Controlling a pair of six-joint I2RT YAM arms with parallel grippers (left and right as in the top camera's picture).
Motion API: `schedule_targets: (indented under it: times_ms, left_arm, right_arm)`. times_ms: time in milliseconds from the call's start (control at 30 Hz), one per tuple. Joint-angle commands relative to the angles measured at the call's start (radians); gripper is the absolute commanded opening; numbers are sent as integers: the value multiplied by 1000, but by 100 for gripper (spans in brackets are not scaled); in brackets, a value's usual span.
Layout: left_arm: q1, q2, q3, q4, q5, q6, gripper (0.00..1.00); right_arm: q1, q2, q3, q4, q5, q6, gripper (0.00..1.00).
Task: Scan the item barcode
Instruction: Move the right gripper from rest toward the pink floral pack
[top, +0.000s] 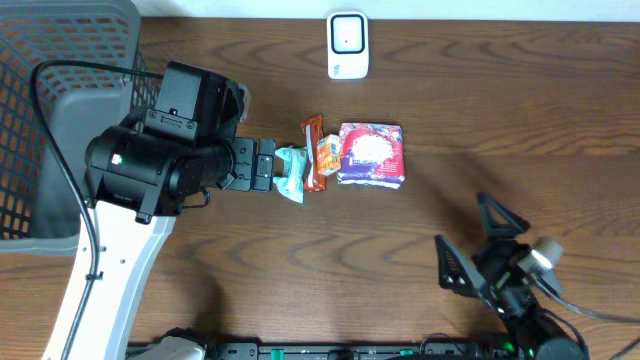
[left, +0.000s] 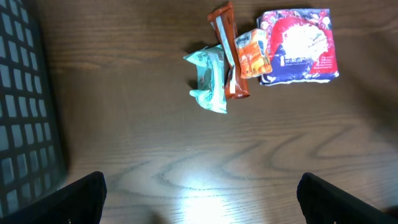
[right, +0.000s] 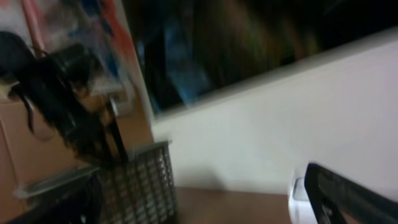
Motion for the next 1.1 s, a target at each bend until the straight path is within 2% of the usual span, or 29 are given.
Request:
schedule_targets:
  times_ms: [0,133,300,400,567,633,800,1067]
  left_arm:
    - [1,-5,1,-2,2,6,98]
    - [1,-5,1,-2,2,6,98]
    - [1,-5,1,-2,2,6,98]
    - [1,-5,1,-2,2,6,98]
    - [1,-5,1,-2,2,6,98]
    - [1,-5,1,-2,2,6,98]
    - [1,-5,1,-2,2,6,98]
    - [1,-5,1,-2,2,6,98]
  right_arm:
    - [-7,-1,47,30,168,21,99]
    - [-7,63,211,-162,213,-163,99]
    - [-7,310,515,-562,212,-413,99]
    - [-7,527,720,-804,212,-499,99]
    - [-7,869,1003,-1105,171,-534,99]
    - [-7,1029,1126,-1221,54,-538,99]
    - [-7,1227,1205,-1266,-147,-537,99]
    - [-6,1431,1204,-1254,-162,-537,99]
